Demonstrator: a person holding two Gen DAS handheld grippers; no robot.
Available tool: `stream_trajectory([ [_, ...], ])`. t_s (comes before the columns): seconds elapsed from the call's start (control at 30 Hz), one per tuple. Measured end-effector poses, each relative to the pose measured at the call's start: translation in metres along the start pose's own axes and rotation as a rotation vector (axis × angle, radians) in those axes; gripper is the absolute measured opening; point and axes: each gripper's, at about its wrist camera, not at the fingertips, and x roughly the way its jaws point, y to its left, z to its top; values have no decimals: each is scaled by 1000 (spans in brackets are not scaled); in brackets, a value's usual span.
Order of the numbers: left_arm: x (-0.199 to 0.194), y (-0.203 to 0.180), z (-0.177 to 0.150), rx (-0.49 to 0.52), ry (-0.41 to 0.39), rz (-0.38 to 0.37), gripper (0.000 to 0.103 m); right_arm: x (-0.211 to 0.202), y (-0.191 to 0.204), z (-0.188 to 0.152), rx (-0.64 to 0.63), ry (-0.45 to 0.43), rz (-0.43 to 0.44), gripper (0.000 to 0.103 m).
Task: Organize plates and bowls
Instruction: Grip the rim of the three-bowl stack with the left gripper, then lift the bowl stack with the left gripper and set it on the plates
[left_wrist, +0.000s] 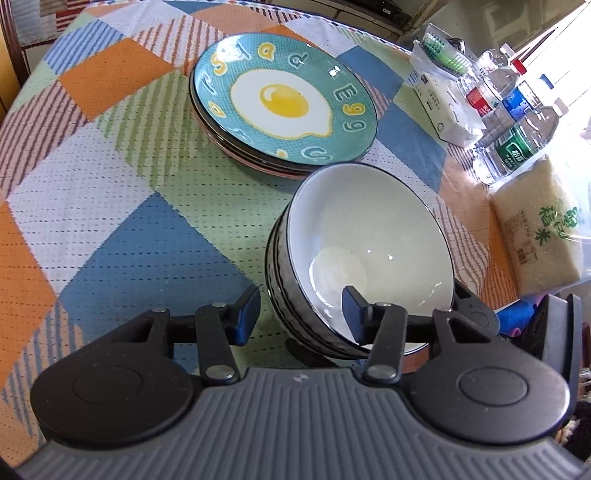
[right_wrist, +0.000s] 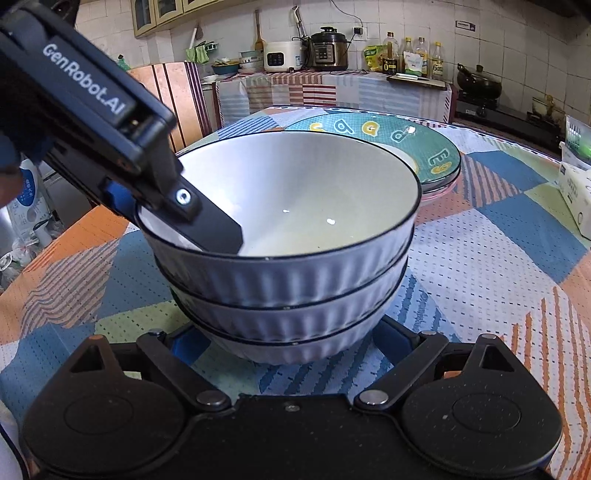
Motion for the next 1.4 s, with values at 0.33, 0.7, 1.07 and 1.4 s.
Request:
stream_trajectory([
  [0.33,5,-7,-1,38,0,46,39,3,-2,2,9,-7,24,94],
  [0.7,-8,-16,-11,70,19,81,40,-11,8,-9,3,-23,31,92],
  [1.07,-60,-34,-3,132,-58,97,40,-43,22,11,-23,-118,-3,88],
  [1.4,-88,-35,46,152,-159,112,40,-41,12,68,-63,-198,-19,88],
])
